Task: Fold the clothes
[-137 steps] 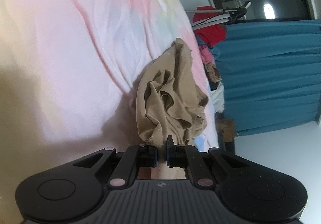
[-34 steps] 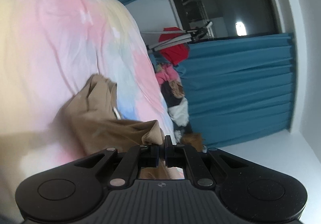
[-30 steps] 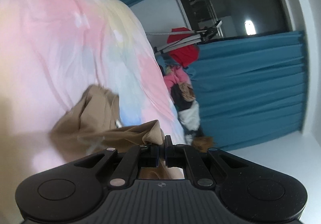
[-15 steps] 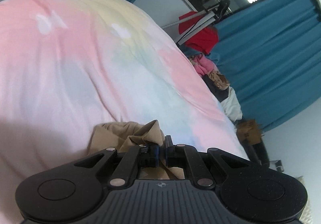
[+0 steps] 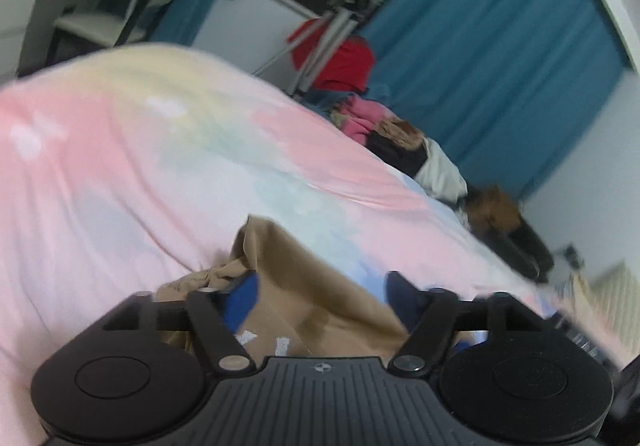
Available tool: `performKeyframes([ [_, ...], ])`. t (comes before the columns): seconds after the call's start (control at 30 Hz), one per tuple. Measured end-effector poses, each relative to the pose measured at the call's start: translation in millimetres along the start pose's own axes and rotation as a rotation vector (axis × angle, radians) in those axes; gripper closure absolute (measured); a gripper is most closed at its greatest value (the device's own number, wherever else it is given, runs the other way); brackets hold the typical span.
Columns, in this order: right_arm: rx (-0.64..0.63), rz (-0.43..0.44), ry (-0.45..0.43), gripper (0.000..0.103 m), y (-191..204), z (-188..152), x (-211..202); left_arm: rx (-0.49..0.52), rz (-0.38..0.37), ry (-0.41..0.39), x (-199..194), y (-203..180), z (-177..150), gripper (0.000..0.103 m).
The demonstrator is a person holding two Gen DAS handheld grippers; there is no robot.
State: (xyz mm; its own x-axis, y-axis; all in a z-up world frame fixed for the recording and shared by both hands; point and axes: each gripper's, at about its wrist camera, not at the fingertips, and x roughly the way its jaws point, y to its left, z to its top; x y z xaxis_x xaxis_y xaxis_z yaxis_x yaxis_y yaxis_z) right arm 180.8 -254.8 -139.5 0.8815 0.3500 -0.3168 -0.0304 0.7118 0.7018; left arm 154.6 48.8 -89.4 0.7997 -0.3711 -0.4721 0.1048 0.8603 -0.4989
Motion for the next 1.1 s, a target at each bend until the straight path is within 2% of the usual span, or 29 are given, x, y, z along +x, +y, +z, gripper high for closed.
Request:
performKeyframes([
  [0.07,-0.082,0.007,0.008,0.035,11.1,1.9,-4.8,0.082,0.035,-0.010,-7.5,-9.0,-2.8,0.018],
  [0.17,-0.232,-0.082,0.075,0.035,20.0,-4.4,5.5,0.203,0.114,0.046,-2.6,-17.4,-11.6,0.015],
  [0.27,-0.281,-0.183,0.152,0.036,8.8,-15.3,27.3,0.299,0.145,0.109,13.3,-18.1,-26.7,0.016],
  [0.3,-0.283,-0.177,0.169,0.036,4.7,-17.6,33.3,0.318,0.156,0.139,21.6,-17.1,-30.7,0.018],
  [0.37,-0.300,-0.177,0.172,0.036,1.4,-20.4,42.8,0.317,0.164,0.160,29.8,-13.1,-35.3,0.018],
  [0.47,-0.315,-0.179,0.159,0.037,3.9,-22.1,41.8,0.325,0.162,0.144,26.0,-11.9,-37.3,0.019],
  [0.57,-0.331,-0.184,0.145,0.037,11.8,-25.2,24.2,0.349,0.158,0.122,10.9,-16.9,-37.7,0.019],
  [0.67,-0.360,-0.201,0.135,0.037,21.2,-30.2,2.2,0.395,0.128,0.080,-12.2,-33.2,-36.1,0.019],
  [0.77,-0.399,-0.222,0.122,0.037,30.8,-36.1,-19.6,0.417,0.094,0.078,-37.2,-49.4,-41.1,0.019],
  [0.83,-0.412,-0.240,0.118,0.037,34.8,-40.0,-30.2,0.425,0.082,0.095,-50.1,-55.2,-47.7,0.019],
  [0.9,-0.420,-0.258,0.128,0.037,34.7,-45.0,-33.1,0.445,0.106,0.131,-56.2,-56.4,-56.8,0.019],
  [1.0,-0.433,-0.284,0.144,0.037,34.2,-52.8,-36.8,0.458,0.160,0.191,-47.7,-49.4,-68.6,0.015],
  [1.1,-0.450,-0.298,0.166,0.037,27.4,-62.3,-30.0,0.413,0.171,0.241,-38.6,-34.7,-72.1,0.013],
])
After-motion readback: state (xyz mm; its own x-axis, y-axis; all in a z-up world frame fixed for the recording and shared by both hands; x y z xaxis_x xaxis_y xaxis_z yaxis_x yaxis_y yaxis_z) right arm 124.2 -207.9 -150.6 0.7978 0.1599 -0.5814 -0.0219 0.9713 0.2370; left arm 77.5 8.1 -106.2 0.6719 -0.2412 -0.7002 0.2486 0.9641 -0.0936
